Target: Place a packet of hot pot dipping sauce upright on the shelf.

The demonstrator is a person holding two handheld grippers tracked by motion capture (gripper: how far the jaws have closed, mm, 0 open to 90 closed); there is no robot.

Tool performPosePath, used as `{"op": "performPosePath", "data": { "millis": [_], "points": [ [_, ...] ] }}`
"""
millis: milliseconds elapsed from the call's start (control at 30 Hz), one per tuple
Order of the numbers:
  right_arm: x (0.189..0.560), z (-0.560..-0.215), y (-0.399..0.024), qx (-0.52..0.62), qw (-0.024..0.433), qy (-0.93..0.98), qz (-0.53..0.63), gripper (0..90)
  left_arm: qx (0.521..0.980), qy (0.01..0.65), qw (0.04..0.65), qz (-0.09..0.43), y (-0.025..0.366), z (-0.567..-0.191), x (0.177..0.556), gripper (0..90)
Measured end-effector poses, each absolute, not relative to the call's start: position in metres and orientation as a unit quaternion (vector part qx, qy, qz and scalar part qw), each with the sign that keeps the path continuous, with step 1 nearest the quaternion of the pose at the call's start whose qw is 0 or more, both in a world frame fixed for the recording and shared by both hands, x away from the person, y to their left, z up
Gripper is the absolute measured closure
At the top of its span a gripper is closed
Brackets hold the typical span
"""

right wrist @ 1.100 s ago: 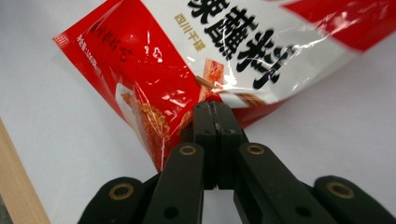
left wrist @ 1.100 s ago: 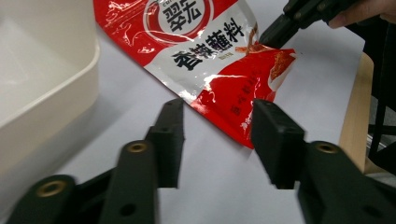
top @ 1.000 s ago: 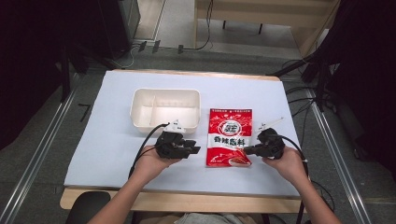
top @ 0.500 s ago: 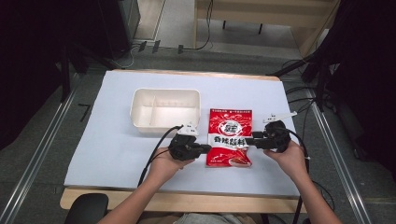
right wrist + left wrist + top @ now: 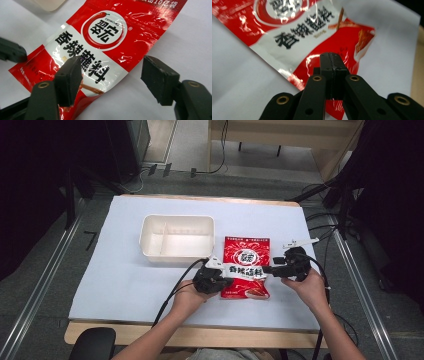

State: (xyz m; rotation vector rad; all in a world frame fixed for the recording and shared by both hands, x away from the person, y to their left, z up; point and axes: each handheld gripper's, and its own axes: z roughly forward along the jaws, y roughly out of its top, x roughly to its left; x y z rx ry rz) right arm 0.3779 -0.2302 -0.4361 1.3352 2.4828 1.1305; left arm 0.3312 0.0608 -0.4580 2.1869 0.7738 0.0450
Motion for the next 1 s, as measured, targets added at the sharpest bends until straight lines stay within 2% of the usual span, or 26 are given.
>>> {"op": "performPosePath", "data": {
  "millis": [300,1000],
  "points": [
    [0.383,-0.440,-0.226,0.453,0.044,0.809,0.372,30.3,0.860,0.306,0.409,0.018,0.064,-0.467,0.329,90.0],
    [0.411,-0.457,-0.202,0.463,0.026,0.808,0.363,30.7,0.852,0.321,0.414,0.011,0.071,-0.471,0.327,90.0]
  ]
}}
